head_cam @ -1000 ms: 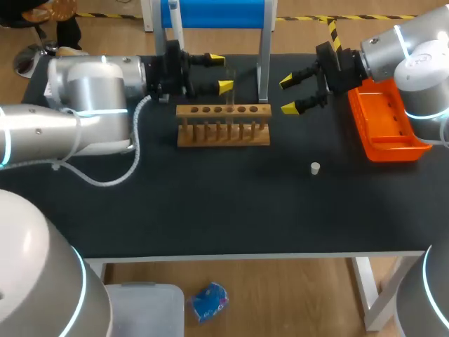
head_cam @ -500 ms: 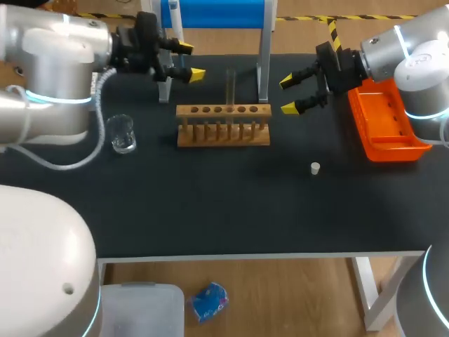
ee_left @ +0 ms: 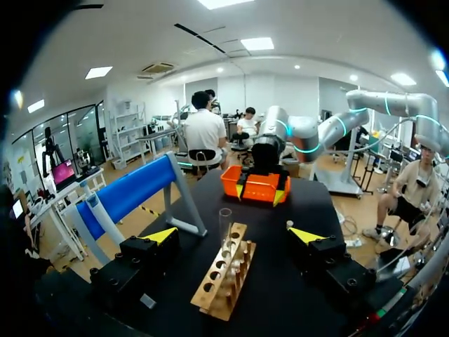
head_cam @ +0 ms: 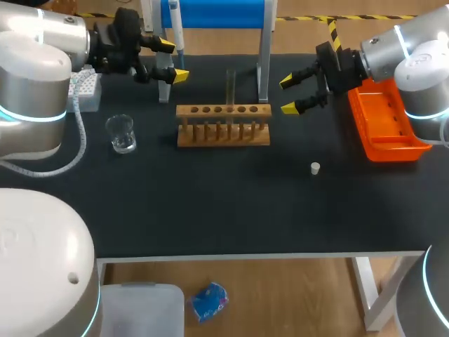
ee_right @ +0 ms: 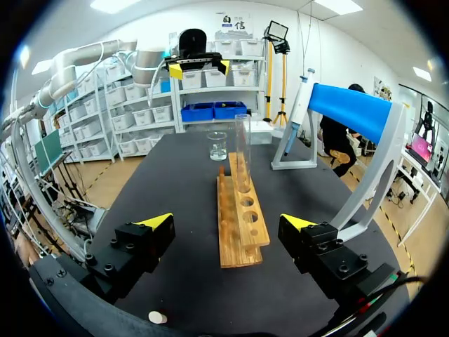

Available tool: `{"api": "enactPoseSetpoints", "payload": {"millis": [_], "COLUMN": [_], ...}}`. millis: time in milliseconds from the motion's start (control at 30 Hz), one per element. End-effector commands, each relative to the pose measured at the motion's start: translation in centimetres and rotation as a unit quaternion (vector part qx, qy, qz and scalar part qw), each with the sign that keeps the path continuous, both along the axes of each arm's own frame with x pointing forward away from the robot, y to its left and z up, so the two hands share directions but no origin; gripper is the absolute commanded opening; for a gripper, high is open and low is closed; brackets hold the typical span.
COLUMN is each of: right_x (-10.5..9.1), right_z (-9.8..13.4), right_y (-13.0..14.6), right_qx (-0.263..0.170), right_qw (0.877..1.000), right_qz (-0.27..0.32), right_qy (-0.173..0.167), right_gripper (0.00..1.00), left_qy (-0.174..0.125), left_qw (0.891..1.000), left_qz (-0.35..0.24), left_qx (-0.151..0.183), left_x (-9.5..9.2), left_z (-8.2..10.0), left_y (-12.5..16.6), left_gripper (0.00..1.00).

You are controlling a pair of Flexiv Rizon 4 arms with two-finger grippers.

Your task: Invert the test tube, pick up the pipette, mount the tip to pipette, aspirate from beaker and dispense into the tube, eject the tip, return the pipette, and cap with the stopper.

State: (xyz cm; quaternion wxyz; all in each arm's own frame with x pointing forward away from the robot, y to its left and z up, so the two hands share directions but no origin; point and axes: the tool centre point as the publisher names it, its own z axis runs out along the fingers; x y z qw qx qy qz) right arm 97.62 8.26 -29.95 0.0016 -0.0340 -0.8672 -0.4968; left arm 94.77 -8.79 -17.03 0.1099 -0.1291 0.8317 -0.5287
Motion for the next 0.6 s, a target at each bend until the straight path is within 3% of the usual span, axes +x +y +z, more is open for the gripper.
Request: {"api": "enactPoseSetpoints", "payload": {"millis": [33,267,333,600], "right_x": [0.0,0.0,0.0,0.0], "right_z": [0.0,0.0,0.0,0.0], "right_y": [0.0,0.0,0.0,0.0], "right_qx": [0.000,0.000,0.000,0.000], "right_qw": [1.000,1.000,1.000,1.000], "right_qz": [0.000,0.000,0.000,0.000], "right_qy": [0.000,0.000,0.000,0.000], "right_gripper": [1.00,1.00,1.00,1.00], "left_qy": [0.007,0.013,0.017,0.050], "left_qw": [1.000,0.990,0.986,0.970], "left_qz": [0.027,0.135,0.164,0.236], "left_qx": [0.008,0.027,0.015,0.014], "left_x": [1.6,5.6,6.5,8.9], "left_z": [-1.2,-1.9,-2.3,-5.6], "left_y": [1.6,11.3,13.9,21.8], "left_gripper": [1.00,1.00,1.00,1.00]}}
